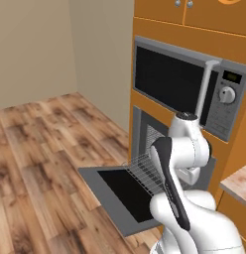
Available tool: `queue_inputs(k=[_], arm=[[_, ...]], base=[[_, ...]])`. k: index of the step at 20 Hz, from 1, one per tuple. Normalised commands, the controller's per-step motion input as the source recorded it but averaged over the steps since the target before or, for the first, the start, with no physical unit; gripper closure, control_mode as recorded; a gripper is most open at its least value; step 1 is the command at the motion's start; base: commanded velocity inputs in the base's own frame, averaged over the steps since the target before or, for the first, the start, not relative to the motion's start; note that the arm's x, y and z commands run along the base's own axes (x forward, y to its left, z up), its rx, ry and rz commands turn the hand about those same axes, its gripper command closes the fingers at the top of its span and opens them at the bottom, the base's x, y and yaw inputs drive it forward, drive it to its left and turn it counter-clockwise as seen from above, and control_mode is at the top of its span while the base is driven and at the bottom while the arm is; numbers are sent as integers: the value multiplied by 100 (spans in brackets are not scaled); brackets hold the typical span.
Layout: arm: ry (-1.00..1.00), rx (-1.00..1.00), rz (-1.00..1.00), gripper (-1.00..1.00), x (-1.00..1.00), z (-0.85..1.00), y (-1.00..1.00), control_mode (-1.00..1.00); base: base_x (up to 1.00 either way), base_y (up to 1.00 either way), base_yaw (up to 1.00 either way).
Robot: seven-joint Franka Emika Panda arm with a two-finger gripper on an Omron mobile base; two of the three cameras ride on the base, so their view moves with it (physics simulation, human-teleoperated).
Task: Place the fish on the bottom rack of the oven, and slide the tray back inside. Close the oven door.
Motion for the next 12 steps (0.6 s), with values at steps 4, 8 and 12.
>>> queue_inputs(k=[4,8,12], arm=[[11,-1,0,100,41,-50,0,-100],[11,-1,0,100,41,-46,-3,-100],[12,0,0,100,43,-41,-9,-100]], base=[[0,0,0],[0,0,0],[0,0,0]])
